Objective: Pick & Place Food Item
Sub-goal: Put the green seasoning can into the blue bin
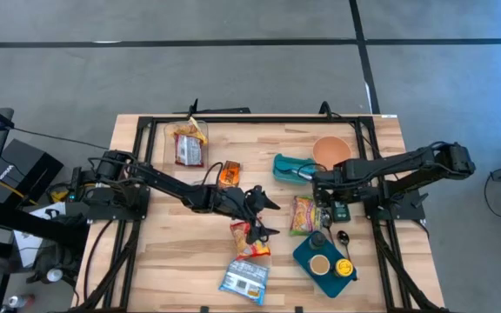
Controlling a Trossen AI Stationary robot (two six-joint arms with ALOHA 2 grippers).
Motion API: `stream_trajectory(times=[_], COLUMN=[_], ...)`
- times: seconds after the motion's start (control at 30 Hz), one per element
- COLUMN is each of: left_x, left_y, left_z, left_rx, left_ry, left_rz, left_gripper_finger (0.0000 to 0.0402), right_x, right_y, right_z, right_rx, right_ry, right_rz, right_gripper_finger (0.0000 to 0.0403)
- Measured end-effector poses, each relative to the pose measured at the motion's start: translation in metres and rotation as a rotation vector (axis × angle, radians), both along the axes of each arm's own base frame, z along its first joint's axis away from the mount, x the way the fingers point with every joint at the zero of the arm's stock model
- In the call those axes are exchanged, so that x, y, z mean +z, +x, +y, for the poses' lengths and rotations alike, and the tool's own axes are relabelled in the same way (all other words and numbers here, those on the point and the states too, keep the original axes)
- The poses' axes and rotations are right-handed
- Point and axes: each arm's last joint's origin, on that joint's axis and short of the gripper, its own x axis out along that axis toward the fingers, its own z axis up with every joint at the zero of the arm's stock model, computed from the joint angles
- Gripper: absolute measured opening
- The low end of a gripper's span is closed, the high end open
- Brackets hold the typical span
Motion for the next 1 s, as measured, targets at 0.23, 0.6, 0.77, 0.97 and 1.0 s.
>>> stream_trajectory(times=[0.23,0.6,0.77,0.97,1.0], left_x=[0.0,0.0,0.0,0.0,0.0], left_y=[0.0,0.0,0.0,0.0,0.0], left_z=[0.0,0.0,0.0,0.0,0.0], left_rx=[0.0,0.0,0.0,-0.006,-0.009], left_ry=[0.0,0.0,0.0,0.021,0.032], left_rz=[0.0,0.0,0.0,-0.004,-0.006], left_gripper_finger=[0.039,0.039,0.039,0.039,0.039], right_x=[0.002,0.002,0.01,0.015,0.015], right_y=[0.011,0.01,0.012,0.013,0.012], right_z=[-0.002,-0.012,-0.016,-0.016,-0.016], right_rx=[0.038,0.114,0.154,0.111,0.101], right_ry=[-0.009,-0.032,-0.048,-0.06,-0.06], right_rz=[-0.121,-0.132,-0.114,-0.098,-0.087], right_gripper_finger=[0.0302,0.0302,0.0302,0.0302,0.0302])
